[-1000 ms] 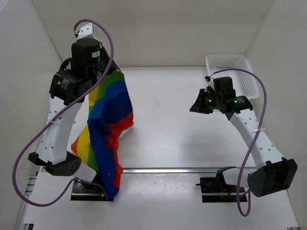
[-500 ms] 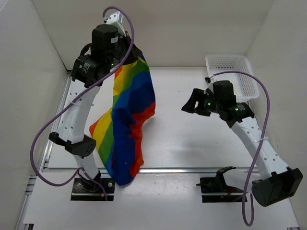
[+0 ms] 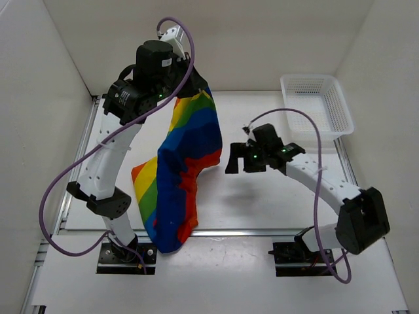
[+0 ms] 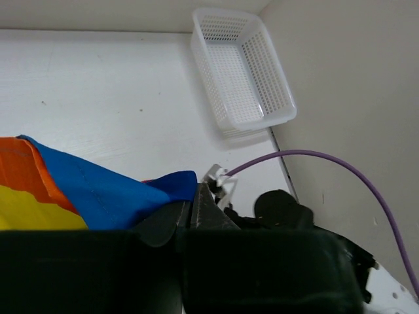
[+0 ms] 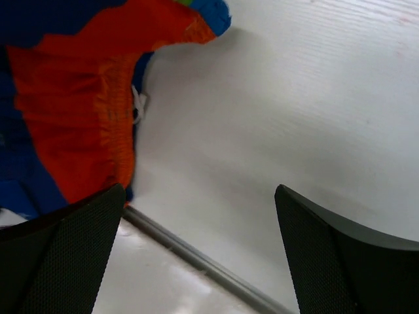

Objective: Fold and stack the shorts
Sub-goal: Fold the shorts

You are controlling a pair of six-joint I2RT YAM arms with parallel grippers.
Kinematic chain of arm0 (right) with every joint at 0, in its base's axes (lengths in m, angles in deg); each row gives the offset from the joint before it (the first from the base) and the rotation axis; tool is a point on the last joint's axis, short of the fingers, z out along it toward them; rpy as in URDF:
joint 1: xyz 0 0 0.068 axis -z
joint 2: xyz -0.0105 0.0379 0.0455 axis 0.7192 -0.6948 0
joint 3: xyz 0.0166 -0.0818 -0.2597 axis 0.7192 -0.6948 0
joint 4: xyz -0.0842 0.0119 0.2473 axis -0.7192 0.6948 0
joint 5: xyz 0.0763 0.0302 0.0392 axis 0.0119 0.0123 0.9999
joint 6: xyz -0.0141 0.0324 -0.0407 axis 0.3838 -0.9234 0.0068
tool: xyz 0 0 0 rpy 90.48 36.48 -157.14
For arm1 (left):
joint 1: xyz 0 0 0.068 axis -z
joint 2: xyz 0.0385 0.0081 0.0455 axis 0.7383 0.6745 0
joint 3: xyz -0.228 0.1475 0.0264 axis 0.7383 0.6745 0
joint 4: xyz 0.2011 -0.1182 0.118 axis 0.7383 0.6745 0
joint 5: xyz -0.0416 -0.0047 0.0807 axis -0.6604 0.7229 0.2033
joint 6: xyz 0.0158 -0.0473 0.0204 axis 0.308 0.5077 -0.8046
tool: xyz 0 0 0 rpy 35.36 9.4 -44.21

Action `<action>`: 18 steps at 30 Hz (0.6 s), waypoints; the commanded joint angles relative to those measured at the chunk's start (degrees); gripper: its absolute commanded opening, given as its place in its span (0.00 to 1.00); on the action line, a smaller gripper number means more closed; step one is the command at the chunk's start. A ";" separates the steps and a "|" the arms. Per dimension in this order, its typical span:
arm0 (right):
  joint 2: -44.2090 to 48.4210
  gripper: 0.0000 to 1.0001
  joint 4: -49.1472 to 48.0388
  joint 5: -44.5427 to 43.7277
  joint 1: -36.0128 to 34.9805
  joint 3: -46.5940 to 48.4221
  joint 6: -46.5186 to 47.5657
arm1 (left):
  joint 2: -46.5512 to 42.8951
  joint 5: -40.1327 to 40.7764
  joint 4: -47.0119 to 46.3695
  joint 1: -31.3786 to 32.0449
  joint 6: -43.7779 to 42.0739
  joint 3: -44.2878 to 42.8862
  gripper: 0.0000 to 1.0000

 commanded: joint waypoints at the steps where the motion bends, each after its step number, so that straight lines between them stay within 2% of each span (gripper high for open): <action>1: -3.36 1.00 -6.71 -7.63 -5.95 3.78 10.98 | -4.55 -1.06 2.89 -0.04 -0.66 -0.58 0.10; 3: -6.44 1.00 -8.30 -13.43 -7.29 4.31 14.08 | -5.08 -1.06 4.65 -0.04 -2.05 -1.11 0.10; 6: -9.26 1.00 -13.65 -14.68 -7.99 5.11 18.21 | -7.54 -0.54 7.64 -0.04 -3.11 -0.06 0.10; 12: -12.51 1.00 -23.50 -12.93 -8.52 4.49 21.30 | -12.28 -0.01 9.94 -0.04 -3.12 2.49 0.10; 18: -14.37 1.00 -30.01 -6.95 -8.52 5.71 21.48 | -14.13 -0.01 12.92 -0.04 -3.65 3.10 0.10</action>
